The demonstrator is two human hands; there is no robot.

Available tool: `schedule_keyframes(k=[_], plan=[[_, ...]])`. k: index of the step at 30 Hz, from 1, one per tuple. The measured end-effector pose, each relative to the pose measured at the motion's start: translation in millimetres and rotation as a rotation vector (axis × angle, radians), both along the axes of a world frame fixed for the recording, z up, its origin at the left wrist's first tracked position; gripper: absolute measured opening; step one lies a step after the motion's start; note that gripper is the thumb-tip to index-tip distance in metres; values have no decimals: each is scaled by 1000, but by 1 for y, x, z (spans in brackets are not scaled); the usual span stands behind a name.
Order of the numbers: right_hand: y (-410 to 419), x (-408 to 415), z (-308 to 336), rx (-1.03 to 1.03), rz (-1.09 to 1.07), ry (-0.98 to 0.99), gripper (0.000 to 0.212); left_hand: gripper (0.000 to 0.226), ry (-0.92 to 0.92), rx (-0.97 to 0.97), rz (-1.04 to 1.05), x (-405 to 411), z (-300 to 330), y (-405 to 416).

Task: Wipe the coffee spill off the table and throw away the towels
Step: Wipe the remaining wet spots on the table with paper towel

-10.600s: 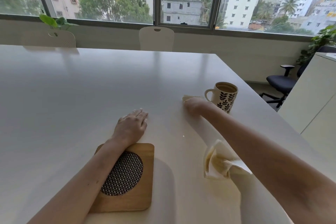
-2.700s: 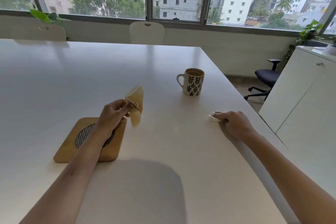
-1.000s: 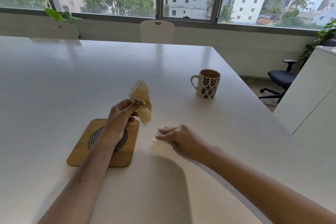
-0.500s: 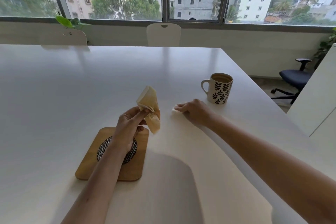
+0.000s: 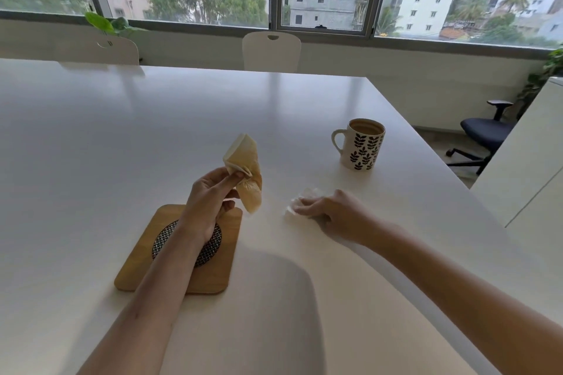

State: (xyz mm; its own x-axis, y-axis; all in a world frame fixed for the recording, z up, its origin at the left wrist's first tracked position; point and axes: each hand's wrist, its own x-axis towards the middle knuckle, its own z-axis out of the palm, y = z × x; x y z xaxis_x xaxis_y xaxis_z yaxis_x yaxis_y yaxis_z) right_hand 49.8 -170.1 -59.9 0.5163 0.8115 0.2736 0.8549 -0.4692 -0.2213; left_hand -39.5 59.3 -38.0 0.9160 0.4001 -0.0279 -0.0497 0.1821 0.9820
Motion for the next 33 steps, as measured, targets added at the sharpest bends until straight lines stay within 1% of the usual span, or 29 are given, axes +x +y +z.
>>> schedule_keyframes(k=[3,5,8,11,13,17,20,23,26,28,30,33], plan=[[-9,-49,-1,7,130,169,63,5,3,5,-12,-1,0,0],[-18,-77,-7,17,226,205,71,5,4,10,-20,-2,0,-1],[-45,-100,-13,66,284,260,75,5,10,17,-17,-3,1,-1],[-80,-105,-7,83,244,245,76,5,2,26,-20,-5,1,-2],[-102,-103,-6,108,180,205,71,5,0,33,-26,-6,1,-2],[-138,-73,-6,135,-21,148,51,5,3,35,-25,-6,1,-2],[-155,-34,-1,103,-205,58,49,5,3,43,-25,-5,1,-3],[-148,3,2,111,-335,-9,36,5,1,42,-22,-4,1,-2],[-122,24,4,100,-448,22,33,6,-4,31,-10,-3,0,-1],[-101,24,6,109,-453,39,33,6,-4,26,-10,-2,0,-1],[-80,15,5,131,-412,43,31,5,-1,28,-13,-2,-1,-1],[-50,-6,0,164,-248,30,34,4,8,26,-9,-1,-1,-1]])
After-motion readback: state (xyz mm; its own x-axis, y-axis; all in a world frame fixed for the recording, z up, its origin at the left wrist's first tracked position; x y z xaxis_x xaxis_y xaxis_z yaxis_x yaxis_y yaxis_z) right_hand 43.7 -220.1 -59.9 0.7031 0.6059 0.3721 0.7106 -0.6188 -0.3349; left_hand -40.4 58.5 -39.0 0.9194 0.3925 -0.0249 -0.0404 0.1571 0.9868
